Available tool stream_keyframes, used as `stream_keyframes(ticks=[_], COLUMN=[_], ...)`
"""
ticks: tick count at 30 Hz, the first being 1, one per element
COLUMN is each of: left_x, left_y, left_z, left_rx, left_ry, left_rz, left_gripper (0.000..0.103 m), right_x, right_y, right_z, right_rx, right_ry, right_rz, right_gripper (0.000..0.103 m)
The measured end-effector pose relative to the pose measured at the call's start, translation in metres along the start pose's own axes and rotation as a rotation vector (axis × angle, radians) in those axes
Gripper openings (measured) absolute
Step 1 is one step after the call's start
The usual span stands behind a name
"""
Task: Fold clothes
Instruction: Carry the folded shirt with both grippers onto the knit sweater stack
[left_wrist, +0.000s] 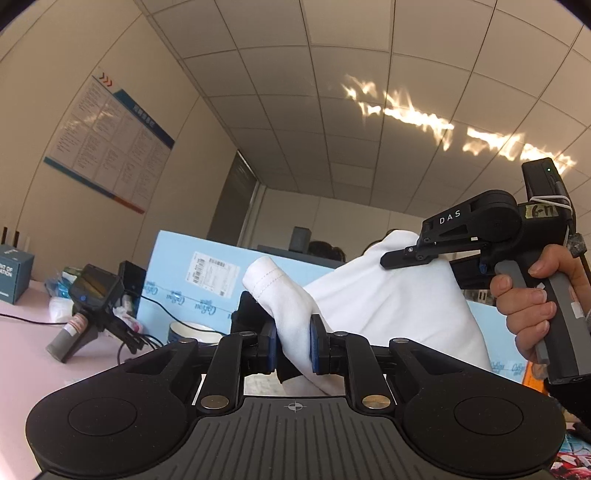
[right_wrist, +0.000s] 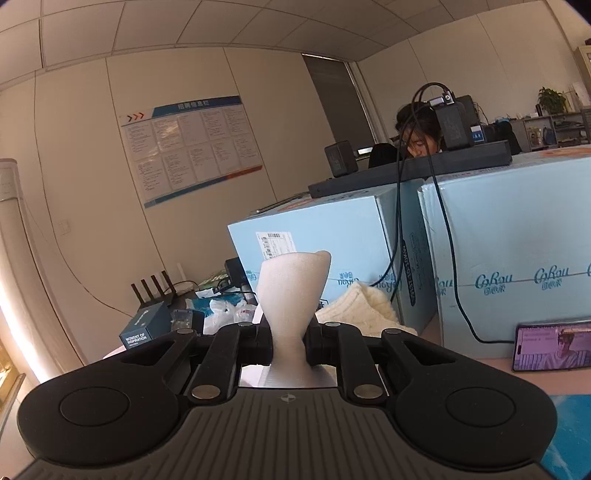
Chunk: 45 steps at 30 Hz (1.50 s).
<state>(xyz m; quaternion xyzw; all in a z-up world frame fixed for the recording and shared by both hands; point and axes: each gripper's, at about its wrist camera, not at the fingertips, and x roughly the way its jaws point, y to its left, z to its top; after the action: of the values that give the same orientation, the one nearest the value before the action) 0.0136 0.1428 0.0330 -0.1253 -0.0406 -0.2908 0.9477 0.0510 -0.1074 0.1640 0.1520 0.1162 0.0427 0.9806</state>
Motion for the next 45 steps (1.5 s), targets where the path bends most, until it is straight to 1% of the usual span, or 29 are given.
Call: stream_keyframes(ticks=[3,4,6,8,10,12,13,16,17,18,19,20,22,24,25,26,27,30,31,33,34,35,36,39,40,41,43,45], left_x=[0.020,0.027,0.043,0.061,0.080,0.099,0.107,0.125,0.126,0.126,0.126,0.126,0.129,0.130,0.132,0.133,0.134,0.139,0.141,0.139,0.139,0.138,0.138,0.133,0.130,0.128,0.123,0.120], left_y=[0.004,0.005,0.009,0.014,0.018,0.020,0.022,0.030,0.031,0.031,0.029,0.025,0.019,0.018,0.018,0.019,0.021,0.031,0.033,0.032,0.031,0.031,0.032,0.031,0.030,0.028,0.025,0.024], left_z=[0.005,0.007,0.011,0.009,0.004,-0.010,-0.018,-0.037,-0.041,-0.043,-0.046,-0.048,-0.054,-0.056,-0.056,-0.056,-0.055,-0.054,-0.055,-0.055,-0.054,-0.054,-0.053,-0.051,-0.051,-0.050,-0.048,-0.047], left_rx=[0.058,0.070,0.078,0.056,0.014,-0.015,-0.030,-0.059,-0.056,-0.044,-0.025,0.002,0.054,0.073,0.073,0.066,0.054,0.016,0.016,0.021,0.022,0.023,0.022,0.032,0.041,0.051,0.069,0.080], left_ry=[-0.048,-0.059,-0.074,-0.076,-0.060,-0.008,0.028,0.183,0.208,0.216,0.222,0.232,0.258,0.284,0.296,0.305,0.313,0.326,0.325,0.319,0.313,0.306,0.296,0.246,0.225,0.203,0.160,0.126], left_rz=[0.051,0.065,0.095,0.138,0.175,0.191,0.193,0.187,0.207,0.233,0.263,0.298,0.352,0.352,0.355,0.363,0.370,0.379,0.383,0.392,0.393,0.395,0.397,0.394,0.394,0.397,0.410,0.432], left_gripper=[0.015,0.015,0.015,0.015,0.015,0.016,0.016,0.016,0.018,0.021,0.034,0.061,0.091,0.091,0.093,0.097,0.099,0.100,0.101,0.101,0.101,0.101,0.102,0.103,0.103,0.103,0.103,0.103], right_x=[0.032,0.041,0.062,0.080,0.103,0.127,0.143,0.186,0.198,0.208,0.215,0.222,0.234,0.245,0.248,0.251,0.254,0.254,0.252,0.248,0.246,0.239,0.227,0.178,0.161,0.144,0.117,0.099], right_y=[0.013,0.016,0.023,0.023,0.016,0.007,-0.001,-0.027,-0.037,-0.047,-0.055,-0.064,-0.078,-0.085,-0.086,-0.090,-0.094,-0.099,-0.099,-0.096,-0.093,-0.091,-0.088,-0.085,-0.084,-0.082,-0.080,-0.077], right_z=[0.016,0.021,0.032,0.040,0.044,0.043,0.039,0.018,0.009,0.000,-0.008,-0.015,-0.028,-0.042,-0.049,-0.053,-0.057,-0.062,-0.062,-0.058,-0.055,-0.052,-0.049,-0.044,-0.045,-0.047,-0.056,-0.072], right_rx=[-0.023,-0.027,-0.056,-0.087,-0.116,-0.167,-0.202,-0.269,-0.288,-0.295,-0.281,-0.263,-0.234,-0.259,-0.271,-0.265,-0.256,-0.244,-0.243,-0.240,-0.238,-0.233,-0.227,-0.143,-0.108,-0.074,-0.025,-0.019], right_ry=[0.035,0.037,0.015,-0.014,-0.025,-0.028,-0.020,0.048,0.071,0.080,0.088,0.096,0.114,0.130,0.135,0.140,0.144,0.139,0.136,0.125,0.112,0.087,0.050,-0.076,-0.102,-0.126,-0.128,-0.102], right_rz=[0.034,0.035,0.032,0.028,0.021,-0.005,-0.034,-0.132,-0.162,-0.198,-0.217,-0.233,-0.260,-0.297,-0.320,-0.328,-0.334,-0.334,-0.335,-0.351,-0.366,-0.393,-0.411,-0.408,-0.411,-0.412,-0.395,-0.368], right_gripper=[0.013,0.013,0.013,0.013,0.013,0.013,0.013,0.013,0.013,0.013,0.013,0.013,0.013,0.018,0.023,0.027,0.027,0.029,0.032,0.042,0.060,0.084,0.090,0.096,0.103,0.103,0.103,0.103])
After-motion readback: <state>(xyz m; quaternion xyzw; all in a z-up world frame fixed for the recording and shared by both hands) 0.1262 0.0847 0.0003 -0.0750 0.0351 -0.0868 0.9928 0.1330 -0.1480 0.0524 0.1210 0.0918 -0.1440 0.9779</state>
